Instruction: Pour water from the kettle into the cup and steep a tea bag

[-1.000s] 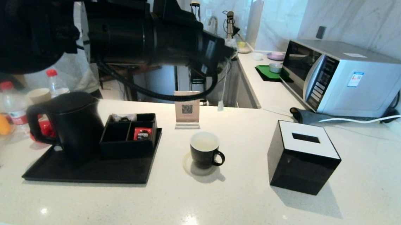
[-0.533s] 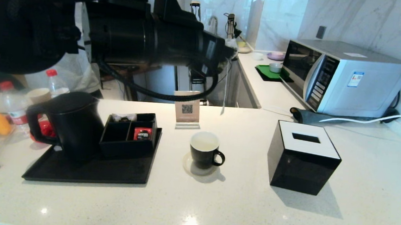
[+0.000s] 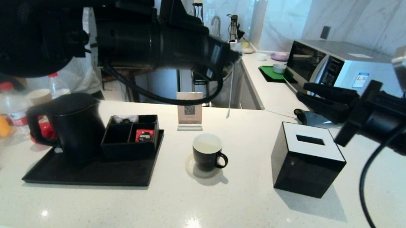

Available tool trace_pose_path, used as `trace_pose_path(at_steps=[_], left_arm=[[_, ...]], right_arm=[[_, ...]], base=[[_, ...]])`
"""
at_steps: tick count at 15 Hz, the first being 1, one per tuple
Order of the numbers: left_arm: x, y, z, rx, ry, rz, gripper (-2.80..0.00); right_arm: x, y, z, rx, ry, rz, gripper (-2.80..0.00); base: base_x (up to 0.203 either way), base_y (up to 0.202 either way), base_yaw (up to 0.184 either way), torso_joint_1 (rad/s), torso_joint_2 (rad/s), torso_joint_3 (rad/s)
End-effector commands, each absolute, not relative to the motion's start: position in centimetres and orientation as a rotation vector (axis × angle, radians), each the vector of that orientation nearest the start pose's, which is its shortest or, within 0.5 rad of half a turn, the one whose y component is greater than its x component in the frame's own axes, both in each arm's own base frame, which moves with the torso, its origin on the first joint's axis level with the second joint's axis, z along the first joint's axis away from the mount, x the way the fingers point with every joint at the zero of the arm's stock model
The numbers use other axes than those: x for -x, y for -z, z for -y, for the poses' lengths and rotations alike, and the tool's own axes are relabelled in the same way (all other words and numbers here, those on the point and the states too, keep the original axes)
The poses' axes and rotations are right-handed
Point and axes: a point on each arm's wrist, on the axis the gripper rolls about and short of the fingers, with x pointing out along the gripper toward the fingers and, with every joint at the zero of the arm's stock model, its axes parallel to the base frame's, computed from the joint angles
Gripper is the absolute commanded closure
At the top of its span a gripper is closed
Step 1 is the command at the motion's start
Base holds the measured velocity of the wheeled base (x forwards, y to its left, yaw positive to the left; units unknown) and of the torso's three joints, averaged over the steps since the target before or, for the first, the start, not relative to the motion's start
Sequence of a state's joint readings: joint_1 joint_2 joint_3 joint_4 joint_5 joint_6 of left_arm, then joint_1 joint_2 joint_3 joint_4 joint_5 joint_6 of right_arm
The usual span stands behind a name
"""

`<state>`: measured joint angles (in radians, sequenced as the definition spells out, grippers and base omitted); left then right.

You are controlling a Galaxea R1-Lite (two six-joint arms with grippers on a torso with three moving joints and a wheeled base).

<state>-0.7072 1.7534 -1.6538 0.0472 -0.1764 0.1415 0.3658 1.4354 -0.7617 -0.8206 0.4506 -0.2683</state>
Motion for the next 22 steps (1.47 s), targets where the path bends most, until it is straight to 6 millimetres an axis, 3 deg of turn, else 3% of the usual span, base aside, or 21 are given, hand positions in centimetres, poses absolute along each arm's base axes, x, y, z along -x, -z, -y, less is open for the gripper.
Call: trace_pose_path(at_steps=[1,5,11,14,22], left_arm=[[-25.5,-33.6,22.3,-0.173,0.888,-0.091,0.0],[-25.6,-33.5,22.3,-0.172,0.887,-0.091,0.0],[-25.6,-33.5,22.3,-0.169,0.89,-0.094,0.0],[-25.6,-33.6,22.2,-0.167,0.885,-0.092,0.0],[-25.6,-33.8,22.0,-0.143,0.873,-0.096,0.0]], right_arm=[[-25.7,-24.8,-12.7,0.228,-0.866,0.225,-2.8],[-26.9,-24.6,-14.3,0.221,-0.974,0.266,-2.8],[-26.0,-24.2,-17.5,0.204,-1.098,0.271,-2.8],[-26.3,-24.7,-18.0,0.172,-1.137,0.275,-2.8],[-27.3,-23.5,-20.2,0.046,-1.21,0.319,-2.8]], base=[[0.0,0.0,0.0,0.0,0.0,0.0],[0.0,0.0,0.0,0.0,0.0,0.0],[0.0,0.0,0.0,0.0,0.0,0.0],[0.0,0.0,0.0,0.0,0.0,0.0],[0.0,0.0,0.0,0.0,0.0,0.0]])
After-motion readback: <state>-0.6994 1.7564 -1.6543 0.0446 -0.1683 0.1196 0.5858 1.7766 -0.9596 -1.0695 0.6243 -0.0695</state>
